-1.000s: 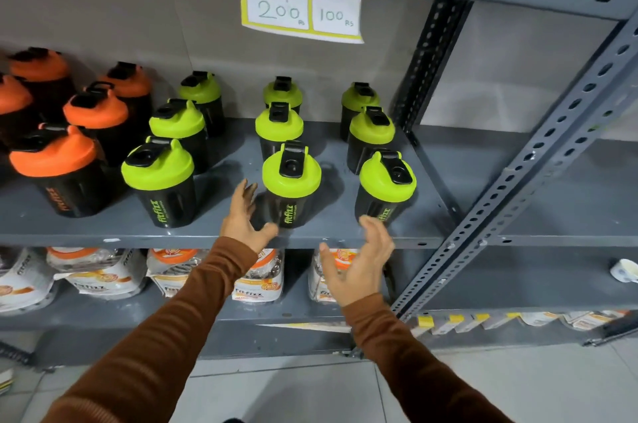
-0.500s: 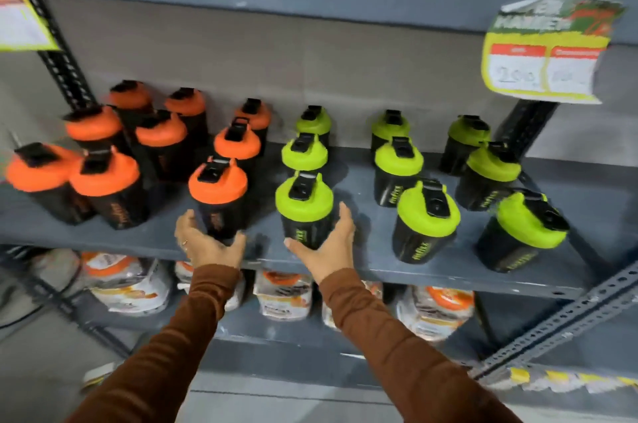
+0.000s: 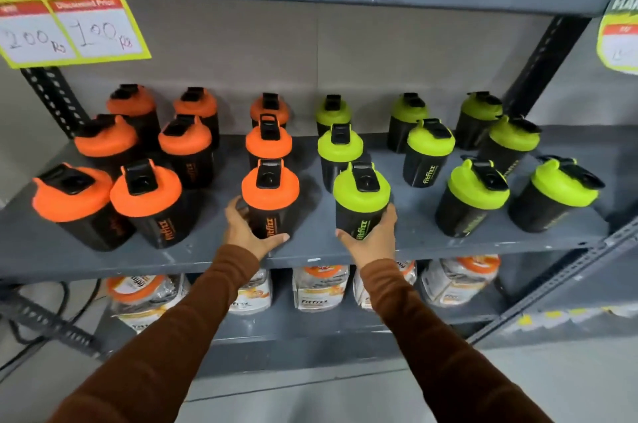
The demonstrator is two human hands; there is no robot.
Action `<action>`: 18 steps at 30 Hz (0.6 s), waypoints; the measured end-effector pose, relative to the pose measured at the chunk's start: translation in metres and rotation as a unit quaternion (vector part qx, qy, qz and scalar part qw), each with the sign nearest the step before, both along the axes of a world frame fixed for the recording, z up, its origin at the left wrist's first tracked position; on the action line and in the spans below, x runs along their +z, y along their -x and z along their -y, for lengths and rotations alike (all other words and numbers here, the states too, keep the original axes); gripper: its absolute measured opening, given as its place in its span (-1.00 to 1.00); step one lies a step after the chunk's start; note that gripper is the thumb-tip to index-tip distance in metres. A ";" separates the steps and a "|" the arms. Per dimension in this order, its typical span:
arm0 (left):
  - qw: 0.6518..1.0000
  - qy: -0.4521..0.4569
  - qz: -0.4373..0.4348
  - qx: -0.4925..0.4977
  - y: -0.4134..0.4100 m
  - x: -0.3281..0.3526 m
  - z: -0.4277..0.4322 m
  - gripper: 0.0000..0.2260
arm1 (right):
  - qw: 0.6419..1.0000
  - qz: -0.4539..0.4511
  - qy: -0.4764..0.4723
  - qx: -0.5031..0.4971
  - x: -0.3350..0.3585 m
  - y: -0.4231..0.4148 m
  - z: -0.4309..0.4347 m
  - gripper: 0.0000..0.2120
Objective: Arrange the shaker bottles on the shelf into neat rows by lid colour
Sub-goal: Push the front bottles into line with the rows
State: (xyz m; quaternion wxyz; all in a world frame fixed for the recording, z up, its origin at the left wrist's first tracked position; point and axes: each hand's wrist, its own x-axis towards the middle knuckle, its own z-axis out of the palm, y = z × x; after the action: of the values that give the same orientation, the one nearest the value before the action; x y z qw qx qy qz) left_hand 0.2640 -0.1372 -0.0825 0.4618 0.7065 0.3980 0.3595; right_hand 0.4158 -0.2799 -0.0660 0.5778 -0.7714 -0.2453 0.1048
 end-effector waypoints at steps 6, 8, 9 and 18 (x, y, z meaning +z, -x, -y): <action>1.000 0.000 0.006 -0.013 0.005 -0.005 0.000 -0.08 | 1.000 -0.004 0.001 0.002 0.000 0.004 0.008 -0.14; 1.000 0.004 0.005 -0.015 0.007 -0.008 -0.001 -0.07 | 1.000 0.001 0.008 -0.003 -0.001 0.005 0.010 -0.16; 1.000 0.007 0.002 -0.014 0.008 -0.009 -0.001 -0.06 | 1.000 0.003 0.011 -0.005 -0.001 0.005 0.010 -0.16; 0.997 0.044 -0.015 -0.059 0.014 -0.006 -0.002 0.04 | 1.000 0.004 0.013 0.012 0.001 0.002 0.012 -0.14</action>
State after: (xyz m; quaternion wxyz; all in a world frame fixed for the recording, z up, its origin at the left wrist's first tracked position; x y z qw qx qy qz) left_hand 0.2501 -0.1347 -0.0888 0.5070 0.7129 0.3780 0.3031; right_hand 0.4141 -0.2921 -0.0652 0.5654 -0.7761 -0.2559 0.1117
